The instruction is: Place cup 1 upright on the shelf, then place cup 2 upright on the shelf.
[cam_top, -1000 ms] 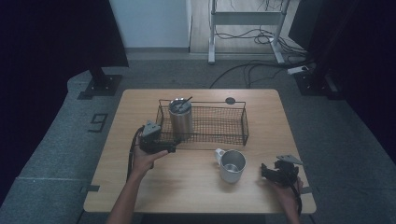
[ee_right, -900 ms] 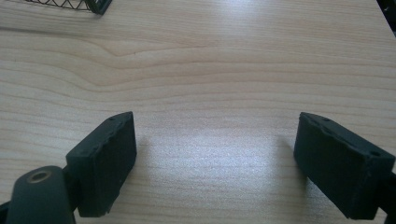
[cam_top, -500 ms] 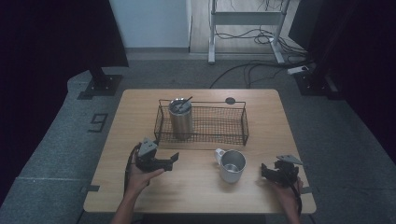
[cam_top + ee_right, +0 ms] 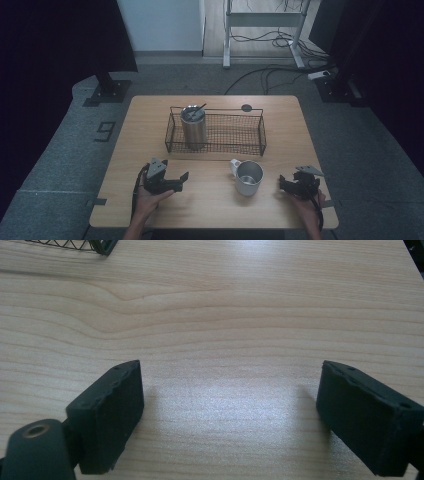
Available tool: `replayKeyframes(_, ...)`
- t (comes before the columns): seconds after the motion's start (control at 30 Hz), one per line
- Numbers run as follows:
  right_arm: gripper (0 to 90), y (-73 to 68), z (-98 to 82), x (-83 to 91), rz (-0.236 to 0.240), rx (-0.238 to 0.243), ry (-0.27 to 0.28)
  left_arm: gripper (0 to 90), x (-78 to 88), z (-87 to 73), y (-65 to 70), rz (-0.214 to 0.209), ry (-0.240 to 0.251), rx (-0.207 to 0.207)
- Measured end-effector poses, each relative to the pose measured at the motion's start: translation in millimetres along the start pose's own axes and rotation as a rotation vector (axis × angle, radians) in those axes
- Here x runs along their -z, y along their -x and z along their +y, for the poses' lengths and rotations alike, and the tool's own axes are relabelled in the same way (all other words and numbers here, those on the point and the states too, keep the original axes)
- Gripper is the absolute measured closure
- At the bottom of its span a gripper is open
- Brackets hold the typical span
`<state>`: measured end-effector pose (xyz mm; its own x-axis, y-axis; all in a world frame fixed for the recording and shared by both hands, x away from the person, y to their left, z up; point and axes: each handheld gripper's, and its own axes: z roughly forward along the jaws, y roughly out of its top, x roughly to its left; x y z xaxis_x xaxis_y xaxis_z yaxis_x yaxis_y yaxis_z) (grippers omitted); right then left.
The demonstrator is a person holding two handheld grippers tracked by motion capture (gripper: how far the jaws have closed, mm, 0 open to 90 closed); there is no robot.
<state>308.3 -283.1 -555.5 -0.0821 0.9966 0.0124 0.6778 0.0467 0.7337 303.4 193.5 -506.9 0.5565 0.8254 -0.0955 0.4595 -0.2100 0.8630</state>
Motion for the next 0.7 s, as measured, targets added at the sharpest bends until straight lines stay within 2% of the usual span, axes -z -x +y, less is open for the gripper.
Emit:
replayKeyframes(0.2, 10.9, -0.2, 0.4, -0.3, 0.006, 0.007, 0.000, 4.4, 0.1, -5.9, -3.4, 0.017, -0.004, 0.014)
replayKeyframes(0.33, 11.1, -0.2, 0.2, 0.0, 0.013, 0.011, -0.001, 5.1, 0.1, -6.0, -3.2, 0.014, 0.002, 0.012)
replayKeyframes(0.4, 11.2, -1.6, -0.2, 1.9, 0.032, 0.022, -0.007, 5.1, -1.3, -5.7, -2.1, 0.008, -0.001, 0.008)
replayKeyframes(0.57, 11.3, -7.5, -0.2, 10.9, 0.064, 0.038, 0.037, 5.5, -4.6, -5.9, -1.3, 0.000, -0.014, 0.001)
replayKeyframes(0.7, 12.6, -11.9, -0.9, 24.2, 0.103, 0.033, 0.098, 6.4, -6.0, -6.2, -1.4, 0.000, -0.010, 0.002)
